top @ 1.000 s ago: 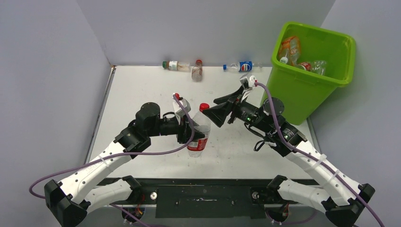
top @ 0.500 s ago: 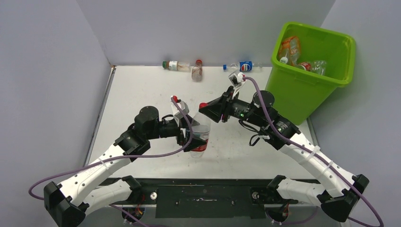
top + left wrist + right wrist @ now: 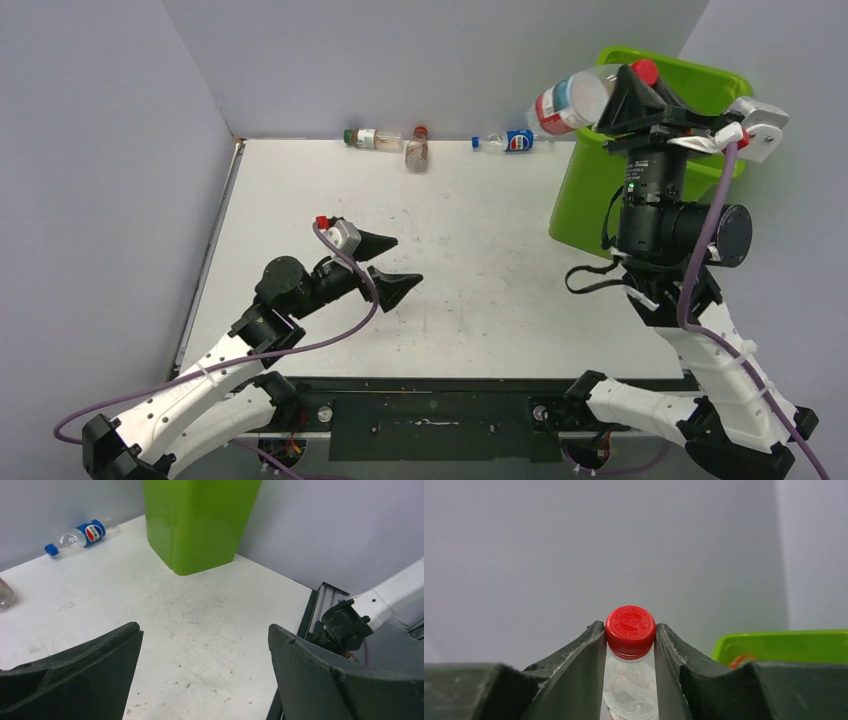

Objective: Put the plastic bottles in the bin
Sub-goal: Place the plastic bottle in the trash bin, then pick up the plastic bottle at the center of the board, then place the plastic bottle in the trash bin.

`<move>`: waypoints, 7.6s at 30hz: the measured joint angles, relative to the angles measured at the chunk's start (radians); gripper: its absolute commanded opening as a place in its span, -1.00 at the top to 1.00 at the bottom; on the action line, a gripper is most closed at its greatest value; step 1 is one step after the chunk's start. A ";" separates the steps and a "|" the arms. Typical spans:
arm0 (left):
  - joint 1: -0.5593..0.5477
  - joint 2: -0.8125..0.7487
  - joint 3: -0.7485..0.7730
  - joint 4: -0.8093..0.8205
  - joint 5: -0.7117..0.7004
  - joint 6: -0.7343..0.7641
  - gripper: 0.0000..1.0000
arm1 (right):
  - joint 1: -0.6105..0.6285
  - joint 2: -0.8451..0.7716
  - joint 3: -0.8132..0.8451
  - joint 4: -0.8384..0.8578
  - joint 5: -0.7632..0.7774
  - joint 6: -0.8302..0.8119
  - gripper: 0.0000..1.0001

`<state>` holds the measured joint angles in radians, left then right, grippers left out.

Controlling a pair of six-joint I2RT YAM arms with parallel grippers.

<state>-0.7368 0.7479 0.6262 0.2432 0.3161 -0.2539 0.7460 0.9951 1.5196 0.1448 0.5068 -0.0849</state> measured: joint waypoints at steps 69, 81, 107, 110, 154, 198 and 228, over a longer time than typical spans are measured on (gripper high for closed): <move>0.364 1.433 1.174 -0.343 -0.397 -0.147 -0.92 | -0.024 0.027 -0.982 -0.001 -0.396 0.710 -0.79; 0.358 1.716 1.471 -0.423 -0.393 0.017 -0.92 | -0.017 -0.116 -1.027 -0.070 -0.410 0.723 -0.79; 0.335 1.985 1.828 -0.486 -0.385 -0.086 -0.18 | -0.012 -0.117 -1.027 -0.110 -0.409 0.698 -0.79; 0.335 1.985 1.832 -0.484 -0.376 -0.096 0.17 | -0.012 -0.117 -1.027 -0.113 -0.406 0.698 -0.79; 0.249 -0.140 -0.165 0.269 0.048 -0.216 1.00 | 0.078 -0.099 -0.798 0.381 -0.756 0.874 -0.79; 0.134 -0.232 -0.241 0.181 0.006 -0.086 -0.94 | 0.243 0.353 -0.474 0.238 -0.659 0.684 0.89; 0.130 0.021 -0.215 0.690 0.488 -0.558 -0.99 | 0.206 0.129 -0.622 0.262 -1.194 0.480 0.89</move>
<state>-0.6071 0.7685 0.4110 0.9329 0.8043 -0.8116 0.9524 1.1244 0.8978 0.4068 -0.6872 0.3950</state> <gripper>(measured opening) 0.963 0.577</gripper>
